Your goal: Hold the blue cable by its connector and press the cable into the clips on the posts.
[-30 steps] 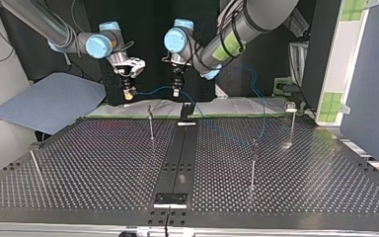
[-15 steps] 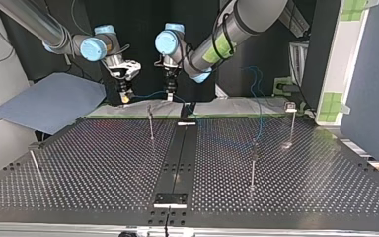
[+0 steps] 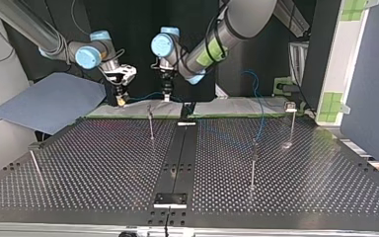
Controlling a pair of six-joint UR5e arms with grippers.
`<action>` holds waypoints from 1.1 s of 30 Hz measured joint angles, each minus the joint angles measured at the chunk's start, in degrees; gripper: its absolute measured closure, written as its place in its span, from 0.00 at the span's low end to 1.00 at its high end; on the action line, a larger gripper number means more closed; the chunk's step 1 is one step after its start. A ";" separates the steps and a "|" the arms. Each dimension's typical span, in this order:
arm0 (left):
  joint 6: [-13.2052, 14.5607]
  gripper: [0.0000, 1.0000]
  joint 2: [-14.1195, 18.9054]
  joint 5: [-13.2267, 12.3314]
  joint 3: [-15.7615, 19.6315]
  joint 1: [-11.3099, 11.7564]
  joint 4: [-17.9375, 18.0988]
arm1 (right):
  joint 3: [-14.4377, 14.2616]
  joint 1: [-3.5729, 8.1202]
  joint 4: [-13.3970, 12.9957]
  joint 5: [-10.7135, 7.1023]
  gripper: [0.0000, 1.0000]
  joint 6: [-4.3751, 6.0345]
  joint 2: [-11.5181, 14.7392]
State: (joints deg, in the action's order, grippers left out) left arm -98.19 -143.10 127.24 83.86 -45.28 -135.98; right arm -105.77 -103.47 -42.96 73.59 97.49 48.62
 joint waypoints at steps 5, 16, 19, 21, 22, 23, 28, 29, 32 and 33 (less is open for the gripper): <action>0.09 0.98 -2.21 -0.52 -2.58 -0.26 -1.26 | 0.81 0.99 0.87 -0.15 1.00 -1.53 -0.04; 0.00 0.98 -3.58 -1.40 -4.09 -0.40 -1.19 | 2.93 2.41 1.66 -2.19 1.00 -1.76 -0.13; -0.02 0.98 -3.57 -1.51 -4.49 -0.47 -1.89 | 3.24 2.47 1.64 -2.58 1.00 -1.71 -0.18; -0.03 0.98 -3.57 -1.59 -4.79 -0.51 -2.41 | 3.59 2.50 1.65 -3.14 1.00 -1.60 -0.20; -0.04 0.98 -3.58 -1.62 -4.88 -0.51 -2.54 | 3.80 2.50 1.67 -3.46 1.00 -1.51 -0.22; -0.05 0.98 -3.58 -1.66 -4.97 -0.51 -2.62 | 3.91 2.51 1.65 -3.64 1.00 -1.44 -0.24; -0.11 0.98 -3.57 -1.86 -5.71 -0.46 -3.11 | 4.35 2.53 1.22 -4.50 1.00 -1.23 -0.31; -0.12 0.98 -3.57 -1.82 -5.87 -0.41 -3.32 | 4.47 2.53 1.17 -4.72 1.00 -1.18 -0.32; -0.14 0.98 -3.58 -1.53 -6.43 -0.21 -4.27 | 4.89 2.57 1.35 -5.22 1.00 -1.04 -0.33; -0.15 0.98 -3.57 -1.47 -6.65 -0.14 -4.52 | 4.98 2.60 1.42 -5.30 1.00 -1.01 -0.33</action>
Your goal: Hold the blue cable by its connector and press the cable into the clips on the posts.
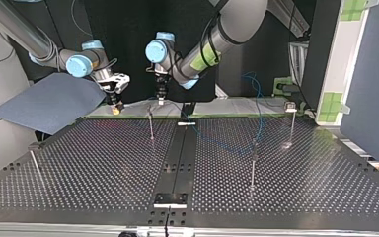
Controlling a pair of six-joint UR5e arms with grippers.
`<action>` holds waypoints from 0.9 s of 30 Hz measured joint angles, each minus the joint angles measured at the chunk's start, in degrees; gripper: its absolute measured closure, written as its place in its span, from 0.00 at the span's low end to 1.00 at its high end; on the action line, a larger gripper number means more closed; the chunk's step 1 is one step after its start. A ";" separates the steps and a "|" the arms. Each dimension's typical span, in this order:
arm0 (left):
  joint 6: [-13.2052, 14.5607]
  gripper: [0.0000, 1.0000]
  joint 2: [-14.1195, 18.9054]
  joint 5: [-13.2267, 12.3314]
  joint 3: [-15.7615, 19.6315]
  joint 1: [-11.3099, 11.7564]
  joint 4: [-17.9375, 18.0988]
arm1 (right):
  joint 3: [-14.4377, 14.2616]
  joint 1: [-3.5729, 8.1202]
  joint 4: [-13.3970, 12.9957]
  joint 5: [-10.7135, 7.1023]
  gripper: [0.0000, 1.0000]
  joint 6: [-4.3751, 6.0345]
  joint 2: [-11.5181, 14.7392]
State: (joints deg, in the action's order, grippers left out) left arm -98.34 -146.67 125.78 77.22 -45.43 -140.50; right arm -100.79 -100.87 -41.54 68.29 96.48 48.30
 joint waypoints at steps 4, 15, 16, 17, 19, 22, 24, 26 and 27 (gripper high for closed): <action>-0.01 0.98 0.02 -0.03 -0.45 0.22 -0.37 | 0.16 0.38 0.00 -0.55 1.00 0.36 -0.06; -0.26 0.98 -0.11 -1.94 -3.27 1.74 -2.29 | 0.46 1.16 -1.96 -2.49 1.00 2.43 -0.15; -0.37 0.98 -0.12 -2.10 -3.54 1.92 -2.40 | 0.52 1.19 -2.03 -2.57 1.00 2.50 -0.17; -0.50 0.98 -0.16 -2.31 -3.82 2.07 -2.50 | 0.56 1.21 -2.07 -2.60 1.00 2.53 -0.20; -0.80 0.98 -0.46 -2.74 -4.58 2.37 -2.95 | 0.63 1.23 -2.15 -2.61 1.00 2.56 -0.22; -1.08 0.98 -1.29 -3.26 -5.70 2.65 -4.01 | 0.76 1.26 -2.12 -2.49 1.00 2.58 -0.24; -1.16 0.98 -1.82 -3.61 -6.12 2.76 -4.41 | 0.80 1.27 -2.14 -2.39 1.00 2.59 -0.26; -1.19 0.98 -2.10 -3.89 -6.48 2.88 -4.57 | 0.82 1.29 -2.21 -2.23 1.00 2.58 -0.31; -1.19 0.98 -2.20 -4.05 -6.70 2.97 -4.63 | 0.83 1.30 -2.25 -2.17 1.00 2.55 -0.32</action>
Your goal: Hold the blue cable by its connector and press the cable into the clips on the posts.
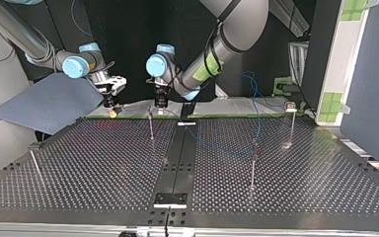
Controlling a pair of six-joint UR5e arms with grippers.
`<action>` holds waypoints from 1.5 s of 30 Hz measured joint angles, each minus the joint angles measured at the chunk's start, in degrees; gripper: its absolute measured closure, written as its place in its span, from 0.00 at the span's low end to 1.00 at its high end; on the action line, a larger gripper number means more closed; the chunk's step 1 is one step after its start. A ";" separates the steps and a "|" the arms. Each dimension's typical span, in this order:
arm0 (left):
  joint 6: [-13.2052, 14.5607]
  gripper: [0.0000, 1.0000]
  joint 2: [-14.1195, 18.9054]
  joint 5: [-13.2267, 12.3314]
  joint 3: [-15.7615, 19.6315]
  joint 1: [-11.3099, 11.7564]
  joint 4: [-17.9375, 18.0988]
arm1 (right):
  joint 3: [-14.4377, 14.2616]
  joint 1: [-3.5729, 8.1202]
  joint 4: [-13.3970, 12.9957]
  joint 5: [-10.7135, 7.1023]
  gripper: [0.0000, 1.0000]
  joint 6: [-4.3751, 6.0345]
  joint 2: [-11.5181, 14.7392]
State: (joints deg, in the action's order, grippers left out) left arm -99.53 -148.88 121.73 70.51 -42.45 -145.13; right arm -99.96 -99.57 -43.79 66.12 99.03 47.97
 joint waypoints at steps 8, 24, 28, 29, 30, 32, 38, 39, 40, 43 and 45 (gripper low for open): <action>0.00 0.98 -0.20 -0.64 -0.80 0.87 -0.11 | 0.97 -0.02 0.37 0.40 1.00 -0.32 -1.29; 0.10 0.98 -0.54 -3.74 -1.35 2.65 -0.16 | 3.70 0.03 1.30 0.43 1.00 -0.27 -3.00; 0.12 0.98 -0.55 -4.12 -1.99 3.11 -0.27 | 4.25 0.10 1.36 0.44 1.00 -0.17 -3.02; 0.12 0.98 -0.55 -4.27 -2.15 3.18 -0.31 | 4.33 0.14 1.33 0.45 1.00 -0.14 -3.05; 0.12 0.98 -0.55 -4.42 -2.32 3.23 -0.36 | 4.40 0.18 1.31 0.47 1.00 -0.11 -3.06; 0.13 0.98 -0.54 -4.59 -2.49 3.28 -0.42 | 4.64 0.29 1.29 0.49 1.00 -0.03 -3.08; 0.57 0.98 -0.94 -5.16 -4.56 4.19 -2.19 | 5.48 0.58 1.27 0.55 1.00 0.02 -3.40; 0.75 0.98 -1.02 -5.22 -5.01 4.30 -2.45 | 5.65 0.59 1.28 0.55 1.00 -0.02 -3.53; 0.86 0.98 -1.06 -5.26 -5.32 4.38 -2.58 | 5.81 0.60 1.26 0.56 1.00 -0.06 -3.71; 1.13 0.98 -1.14 -5.41 -6.52 4.78 -3.02 | 6.12 0.62 1.06 0.58 1.00 -0.03 -3.96; 1.26 0.98 -1.15 -5.50 -7.52 5.20 -3.78 | 6.43 0.61 1.12 0.57 1.00 0.00 -4.02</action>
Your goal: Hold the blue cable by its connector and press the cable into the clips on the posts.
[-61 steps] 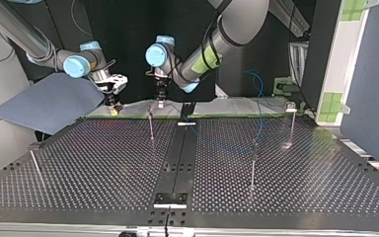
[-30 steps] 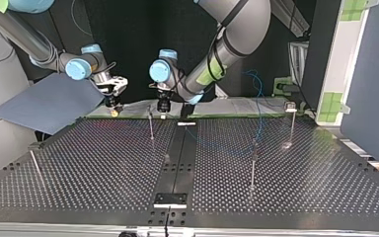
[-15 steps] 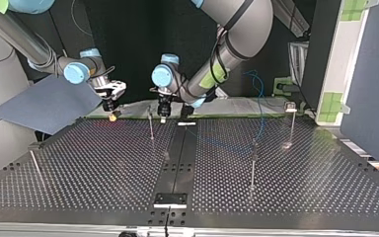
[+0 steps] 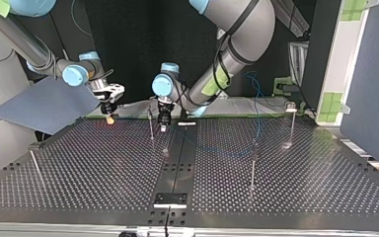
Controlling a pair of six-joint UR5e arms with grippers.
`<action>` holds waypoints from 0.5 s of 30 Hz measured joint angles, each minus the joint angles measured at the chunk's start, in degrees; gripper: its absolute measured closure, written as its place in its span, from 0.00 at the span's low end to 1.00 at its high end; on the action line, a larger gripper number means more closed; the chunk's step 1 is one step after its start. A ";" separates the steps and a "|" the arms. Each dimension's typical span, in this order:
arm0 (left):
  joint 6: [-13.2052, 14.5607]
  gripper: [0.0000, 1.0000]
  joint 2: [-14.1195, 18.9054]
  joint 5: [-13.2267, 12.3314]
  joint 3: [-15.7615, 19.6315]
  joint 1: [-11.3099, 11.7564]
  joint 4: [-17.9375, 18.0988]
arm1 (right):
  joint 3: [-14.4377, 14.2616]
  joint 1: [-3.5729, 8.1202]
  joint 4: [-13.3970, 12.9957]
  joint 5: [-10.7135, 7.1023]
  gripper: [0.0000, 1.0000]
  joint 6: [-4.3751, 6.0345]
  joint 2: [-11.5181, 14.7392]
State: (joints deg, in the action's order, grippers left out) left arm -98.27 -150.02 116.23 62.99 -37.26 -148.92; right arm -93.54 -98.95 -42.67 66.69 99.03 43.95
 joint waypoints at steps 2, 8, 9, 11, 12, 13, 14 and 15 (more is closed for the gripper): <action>0.22 0.98 0.00 -0.04 -0.77 0.35 -0.86 | 0.47 0.00 0.29 -0.03 1.00 0.02 -0.03; 0.99 0.98 -0.02 -0.03 -1.68 1.15 -2.94 | 1.78 0.01 1.28 -0.05 1.00 0.04 -0.11; 1.21 0.98 -0.02 0.00 -1.72 1.21 -3.19 | 1.94 0.01 1.37 -0.05 1.00 0.04 -0.13; 1.54 0.98 -0.01 0.06 -1.73 1.25 -3.48 | 2.23 0.00 1.52 -0.05 1.00 0.09 -0.13; 1.69 0.98 0.00 0.10 -1.74 1.26 -3.59 | 2.35 0.00 1.55 -0.06 1.00 0.14 -0.14; 1.79 0.98 0.00 0.14 -1.74 1.27 -3.65 | 2.48 0.01 1.58 -0.06 1.00 0.21 -0.17; 1.86 0.98 0.00 0.17 -1.74 1.27 -3.68 | 2.58 0.01 1.60 -0.06 1.00 0.26 -0.19; 1.92 0.98 0.00 0.22 -1.74 1.27 -3.72 | 2.66 0.01 1.62 -0.07 1.00 0.33 -0.19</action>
State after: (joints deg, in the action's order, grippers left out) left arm -96.35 -150.02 116.45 61.25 -35.99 -152.63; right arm -90.88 -98.94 -41.05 66.62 99.36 43.76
